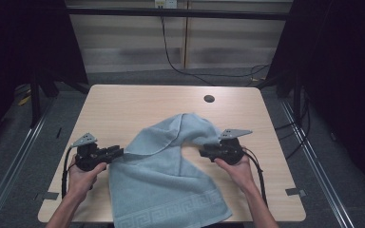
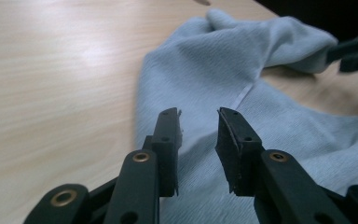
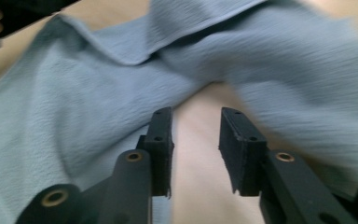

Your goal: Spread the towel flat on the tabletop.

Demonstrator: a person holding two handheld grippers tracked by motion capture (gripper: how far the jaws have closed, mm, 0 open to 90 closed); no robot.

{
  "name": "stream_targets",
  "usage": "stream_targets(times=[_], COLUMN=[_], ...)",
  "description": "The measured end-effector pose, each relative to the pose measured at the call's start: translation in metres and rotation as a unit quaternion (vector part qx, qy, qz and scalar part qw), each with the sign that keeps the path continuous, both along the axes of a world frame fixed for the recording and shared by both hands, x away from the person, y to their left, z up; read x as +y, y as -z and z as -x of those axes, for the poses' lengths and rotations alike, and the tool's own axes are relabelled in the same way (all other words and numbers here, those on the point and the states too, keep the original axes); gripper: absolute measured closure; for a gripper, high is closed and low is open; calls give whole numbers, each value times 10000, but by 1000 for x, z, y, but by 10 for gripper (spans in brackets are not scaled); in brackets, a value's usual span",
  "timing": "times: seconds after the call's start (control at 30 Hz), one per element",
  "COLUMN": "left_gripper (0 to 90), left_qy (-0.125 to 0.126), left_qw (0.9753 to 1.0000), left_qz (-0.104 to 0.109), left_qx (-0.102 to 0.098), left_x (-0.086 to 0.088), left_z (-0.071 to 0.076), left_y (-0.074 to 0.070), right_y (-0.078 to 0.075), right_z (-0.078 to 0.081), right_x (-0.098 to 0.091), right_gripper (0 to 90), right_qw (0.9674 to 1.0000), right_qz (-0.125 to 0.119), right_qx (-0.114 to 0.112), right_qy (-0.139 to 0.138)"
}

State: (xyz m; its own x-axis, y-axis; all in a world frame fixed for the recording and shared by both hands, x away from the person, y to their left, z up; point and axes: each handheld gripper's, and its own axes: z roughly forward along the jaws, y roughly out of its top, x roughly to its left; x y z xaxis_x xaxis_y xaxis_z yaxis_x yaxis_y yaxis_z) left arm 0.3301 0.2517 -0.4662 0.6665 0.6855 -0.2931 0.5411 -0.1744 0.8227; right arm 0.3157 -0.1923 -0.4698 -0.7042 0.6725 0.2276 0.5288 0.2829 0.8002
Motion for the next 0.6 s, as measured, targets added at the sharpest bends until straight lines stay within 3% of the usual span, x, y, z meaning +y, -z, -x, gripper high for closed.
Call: stream_targets(times=[0.03, 0.1, 0.13, 0.17, 0.2, 0.27, 0.33, 0.43, 0.53, 0.57, 0.6], left_gripper=[661, 615, 606, 589, 567, 535, 520, 519, 570, 629, 690], left_qy=[0, 213, 262, 262, 370, 340, 328, 144, 113, 139, 139], left_qw=[10000, 9995, 9992, 9992, 9984, 9972, 9971, 9945, 9919, 9864, 9864], left_qz=[0, -28, -159, -159, -327, -609, -610, -985, -1248, -1640, -1640], left_qx=[0, 234, 244, 244, 290, 279, 306, 328, 197, -15, -15], left_x=[0, -12, -18, -18, -27, -33, -33, -32, -32, -34, -34], left_z=[0, -9, -11, -11, -14, -17, -18, -19, -16, -14, -14], left_y=[0, 8, 10, 10, 16, 20, 22, 32, 34, 34, 34], right_y=[5, 16, 21, 25, 28, 33, 38, 41, 38, 37, 37], right_z=[0, -3, -5, -7, -9, -12, -13, -11, -3, -1, -1], right_x=[5, 16, 21, 26, 31, 40, 49, 55, 63, 65, 65], right_gripper=[661, 645, 633, 617, 612, 596, 584, 577, 623, 659, 659], right_qw=[9999, 9992, 9988, 9986, 9982, 9977, 9969, 9970, 9923, 9908, 9908], right_qz=[94, 226, 253, 288, 327, 385, 495, 464, 942, 1053, 1053], right_qx=[68, 211, 268, 289, 319, 334, 337, 137, -204, -267, -267], right_qy=[-87, -241, -309, -351, -391, -445, -517, -607, -778, -808, -808])
